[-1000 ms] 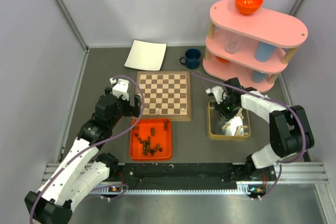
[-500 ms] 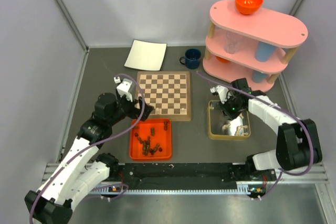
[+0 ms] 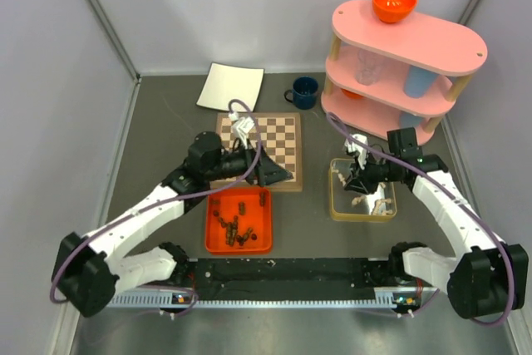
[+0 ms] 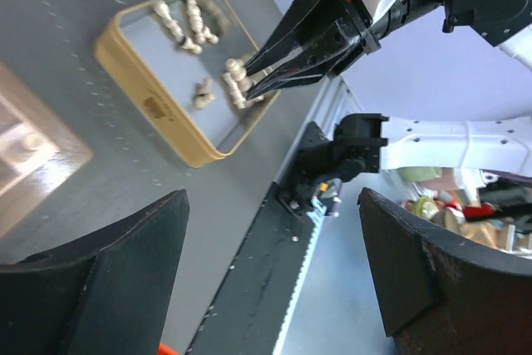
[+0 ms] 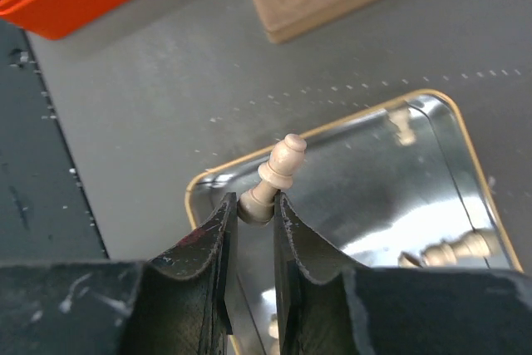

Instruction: Set up the chess pieces on the board

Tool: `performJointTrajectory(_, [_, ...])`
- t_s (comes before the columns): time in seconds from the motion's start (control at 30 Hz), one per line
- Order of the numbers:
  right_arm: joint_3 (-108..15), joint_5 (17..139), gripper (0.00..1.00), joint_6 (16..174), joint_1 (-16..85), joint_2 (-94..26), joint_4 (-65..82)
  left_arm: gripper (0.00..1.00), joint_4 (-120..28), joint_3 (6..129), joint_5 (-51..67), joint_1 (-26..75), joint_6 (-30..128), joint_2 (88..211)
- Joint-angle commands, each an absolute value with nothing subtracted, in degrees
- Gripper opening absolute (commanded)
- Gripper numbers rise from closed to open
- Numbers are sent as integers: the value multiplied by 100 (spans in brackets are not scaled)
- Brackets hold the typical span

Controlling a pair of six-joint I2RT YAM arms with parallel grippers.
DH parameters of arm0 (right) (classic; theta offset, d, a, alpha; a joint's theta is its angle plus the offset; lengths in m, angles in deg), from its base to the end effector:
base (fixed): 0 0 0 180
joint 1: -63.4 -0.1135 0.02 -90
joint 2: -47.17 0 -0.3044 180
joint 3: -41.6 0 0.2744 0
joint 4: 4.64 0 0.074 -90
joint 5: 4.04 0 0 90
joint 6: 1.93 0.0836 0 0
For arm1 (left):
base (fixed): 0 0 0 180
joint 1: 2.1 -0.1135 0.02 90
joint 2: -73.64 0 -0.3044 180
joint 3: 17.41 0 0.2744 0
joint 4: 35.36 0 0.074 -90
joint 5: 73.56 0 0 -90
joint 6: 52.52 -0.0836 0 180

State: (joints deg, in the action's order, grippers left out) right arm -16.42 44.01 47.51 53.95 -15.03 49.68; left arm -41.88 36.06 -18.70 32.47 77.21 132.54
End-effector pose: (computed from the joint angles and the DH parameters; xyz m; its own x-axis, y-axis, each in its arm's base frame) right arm 0.2107 0.0917 0.2467 -0.3355 -0.5461 -0.7676 -0.9014 0.4228 0.0933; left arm 0.1993 -0.1958 0.3187 -0.7241 -0.1358 -0.6762 0.6045 0.3472 -0.7170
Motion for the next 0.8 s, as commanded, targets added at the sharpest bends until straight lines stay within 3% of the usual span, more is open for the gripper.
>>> performJointTrajectory(0.0, [-1761,3184,11,4281,5408,-1322,5369,86,-3296,4100,-1776,3683,8476,14146])
performJointTrajectory(0.07, [-1753,3095,11,4210,5408,-1269,5404,80,-3225,4372,-1679,3841,8792,14517])
performJointTrajectory(0.37, [-1762,2971,12,4122,5400,-1181,5440,72,-3919,5858,-1458,4422,9154,16397])
performJointTrajectory(0.77, [-1779,2954,12,4096,5400,-1110,5440,57,-4430,6526,-1889,4686,8943,17287])
